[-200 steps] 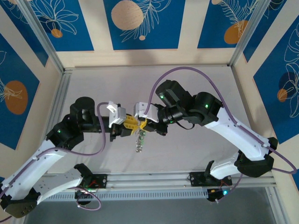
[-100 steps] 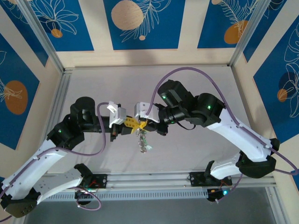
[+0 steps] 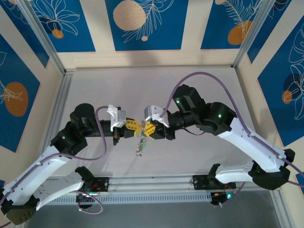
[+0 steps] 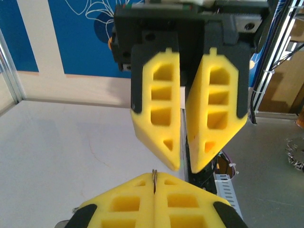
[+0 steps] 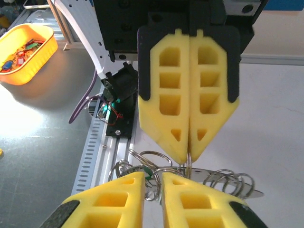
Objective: Put the keys on the keyring
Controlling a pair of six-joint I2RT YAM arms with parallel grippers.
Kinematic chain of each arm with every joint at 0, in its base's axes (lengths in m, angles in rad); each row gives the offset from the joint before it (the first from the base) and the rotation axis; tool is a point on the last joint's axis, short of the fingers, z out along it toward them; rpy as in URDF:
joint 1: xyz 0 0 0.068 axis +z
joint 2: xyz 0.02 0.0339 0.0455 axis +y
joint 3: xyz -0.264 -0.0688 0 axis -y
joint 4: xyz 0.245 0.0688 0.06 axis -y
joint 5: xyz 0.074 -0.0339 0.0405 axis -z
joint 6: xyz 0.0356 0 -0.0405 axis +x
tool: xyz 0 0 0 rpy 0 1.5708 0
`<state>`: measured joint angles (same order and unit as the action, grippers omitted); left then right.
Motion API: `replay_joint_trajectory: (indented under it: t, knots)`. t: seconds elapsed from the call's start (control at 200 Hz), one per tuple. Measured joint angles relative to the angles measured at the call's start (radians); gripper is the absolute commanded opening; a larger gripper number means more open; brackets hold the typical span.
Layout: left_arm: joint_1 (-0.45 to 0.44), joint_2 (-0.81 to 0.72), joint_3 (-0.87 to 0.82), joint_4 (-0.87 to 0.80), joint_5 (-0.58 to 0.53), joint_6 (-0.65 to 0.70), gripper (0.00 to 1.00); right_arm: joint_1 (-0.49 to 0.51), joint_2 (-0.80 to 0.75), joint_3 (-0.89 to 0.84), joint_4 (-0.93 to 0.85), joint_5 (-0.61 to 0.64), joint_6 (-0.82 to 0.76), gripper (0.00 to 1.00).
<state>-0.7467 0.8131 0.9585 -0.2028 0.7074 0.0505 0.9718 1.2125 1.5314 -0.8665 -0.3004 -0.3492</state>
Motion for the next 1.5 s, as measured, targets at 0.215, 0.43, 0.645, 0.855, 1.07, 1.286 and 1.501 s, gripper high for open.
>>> replay_joint_trajectory:
  t: [0.215,0.43,0.645,0.855,1.07,1.286,1.501]
  knots:
    - [0.0,-0.001,-0.024,0.069,0.007,-0.035,0.0,-0.039,0.001,-0.037,0.058,-0.057,0.034,0.05]
    - [0.0,-0.021,-0.066,0.134,0.006,-0.08,0.0,-0.052,0.0,-0.069,0.105,-0.115,0.053,0.05]
    - [0.0,-0.028,-0.094,0.188,0.006,-0.117,0.0,-0.056,-0.006,-0.103,0.144,-0.167,0.072,0.14]
    - [0.0,-0.042,-0.094,0.202,0.006,-0.117,0.0,-0.059,-0.063,-0.201,0.184,-0.175,0.102,0.18]
    - [0.0,-0.048,-0.094,0.221,0.01,-0.121,0.0,-0.076,-0.076,-0.234,0.206,-0.172,0.123,0.18]
    - [0.0,-0.059,-0.093,0.225,0.034,-0.124,0.0,-0.087,-0.119,-0.249,0.257,-0.176,0.146,0.18]
    - [0.0,-0.06,-0.092,0.235,0.061,-0.133,0.0,-0.109,-0.192,-0.254,0.319,-0.217,0.178,0.19]
